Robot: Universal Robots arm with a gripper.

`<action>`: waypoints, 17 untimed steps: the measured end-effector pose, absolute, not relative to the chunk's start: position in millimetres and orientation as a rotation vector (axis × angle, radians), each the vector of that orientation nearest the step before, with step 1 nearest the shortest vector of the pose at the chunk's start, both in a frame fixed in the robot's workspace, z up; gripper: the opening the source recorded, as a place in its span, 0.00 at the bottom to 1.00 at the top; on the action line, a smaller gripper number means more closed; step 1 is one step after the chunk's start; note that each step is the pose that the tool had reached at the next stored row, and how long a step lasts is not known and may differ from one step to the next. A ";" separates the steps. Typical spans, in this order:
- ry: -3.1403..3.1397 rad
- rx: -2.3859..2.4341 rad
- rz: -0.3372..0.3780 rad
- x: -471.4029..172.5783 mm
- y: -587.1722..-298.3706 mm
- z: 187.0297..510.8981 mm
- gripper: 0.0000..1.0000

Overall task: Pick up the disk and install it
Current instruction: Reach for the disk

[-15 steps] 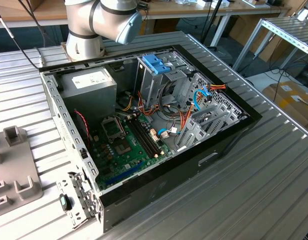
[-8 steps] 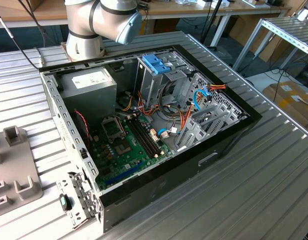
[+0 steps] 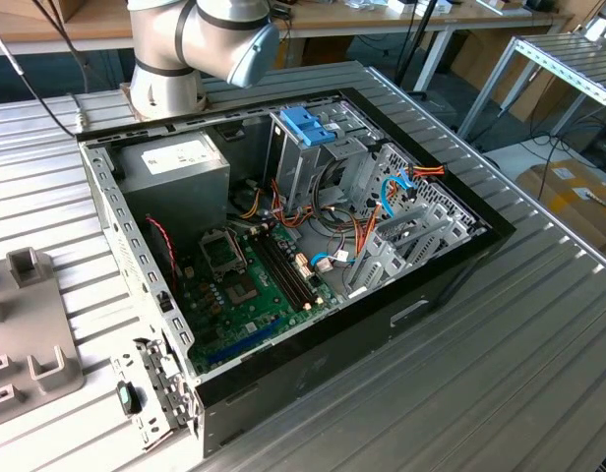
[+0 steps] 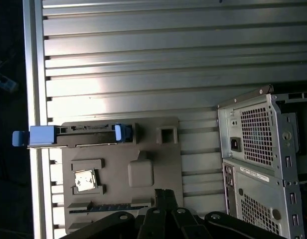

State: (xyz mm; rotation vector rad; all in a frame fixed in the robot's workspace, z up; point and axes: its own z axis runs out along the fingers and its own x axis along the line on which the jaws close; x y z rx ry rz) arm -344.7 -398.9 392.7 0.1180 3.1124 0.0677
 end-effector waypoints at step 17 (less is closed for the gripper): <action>3.112 0.118 0.068 -373.5 -399.0 390.9 0.11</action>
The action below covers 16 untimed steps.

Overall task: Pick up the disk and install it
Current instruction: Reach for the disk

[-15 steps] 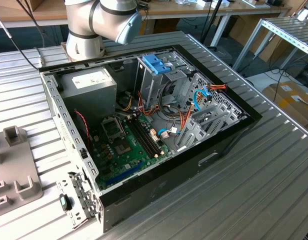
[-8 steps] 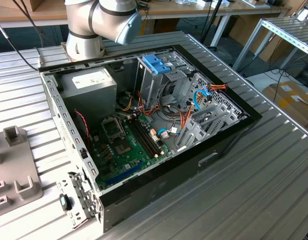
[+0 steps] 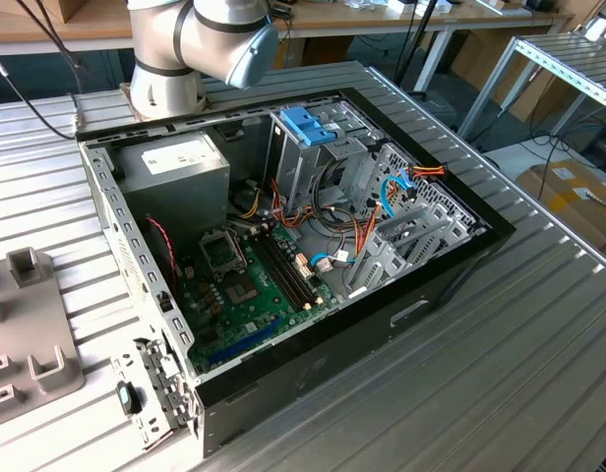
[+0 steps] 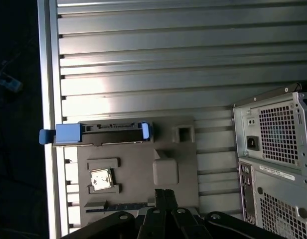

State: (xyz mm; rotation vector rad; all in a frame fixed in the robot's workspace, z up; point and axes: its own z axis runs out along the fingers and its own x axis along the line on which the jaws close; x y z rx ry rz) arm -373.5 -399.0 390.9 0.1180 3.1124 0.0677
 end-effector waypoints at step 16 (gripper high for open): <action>3.112 0.118 0.068 -378.4 -398.9 390.8 0.11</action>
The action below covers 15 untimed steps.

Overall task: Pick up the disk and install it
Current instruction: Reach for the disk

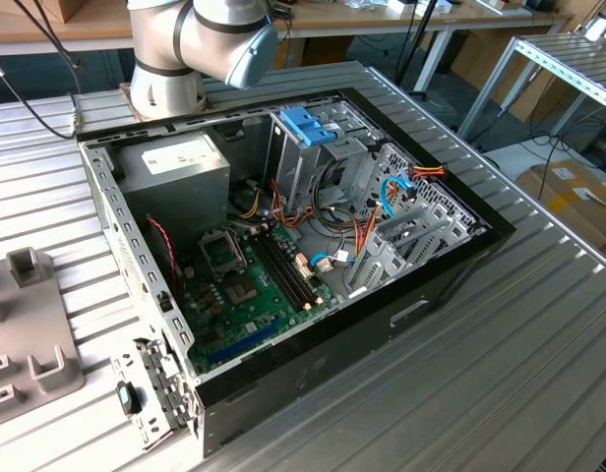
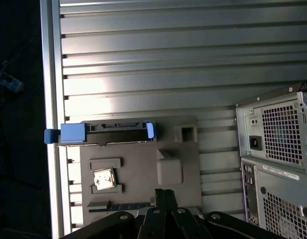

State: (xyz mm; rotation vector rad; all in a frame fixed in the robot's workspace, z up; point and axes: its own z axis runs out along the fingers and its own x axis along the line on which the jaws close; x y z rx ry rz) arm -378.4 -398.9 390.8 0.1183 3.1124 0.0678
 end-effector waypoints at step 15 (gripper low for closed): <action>3.112 0.124 0.057 -396.4 -386.9 388.8 0.11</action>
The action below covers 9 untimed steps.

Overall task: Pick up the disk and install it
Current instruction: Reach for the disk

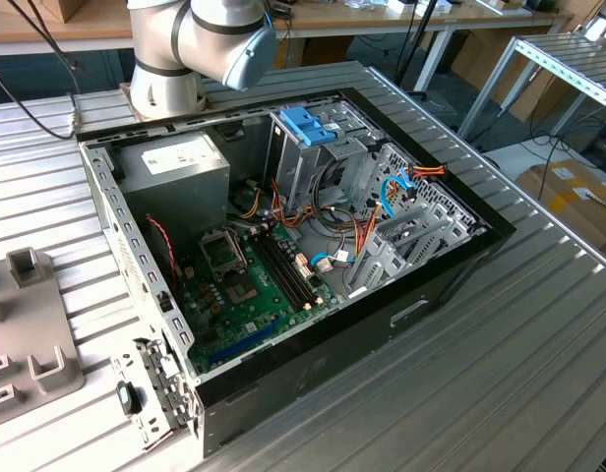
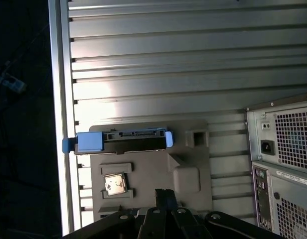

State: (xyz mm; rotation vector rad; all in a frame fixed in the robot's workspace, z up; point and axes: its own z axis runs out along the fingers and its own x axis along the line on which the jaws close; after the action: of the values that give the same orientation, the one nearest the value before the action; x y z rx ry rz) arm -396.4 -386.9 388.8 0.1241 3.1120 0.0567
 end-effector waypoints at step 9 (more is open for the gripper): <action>3.112 0.124 0.057 -396.9 -383.8 388.1 0.11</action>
State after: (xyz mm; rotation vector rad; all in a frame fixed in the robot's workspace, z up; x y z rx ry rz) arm -396.9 -383.8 388.1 0.1242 3.1121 0.0566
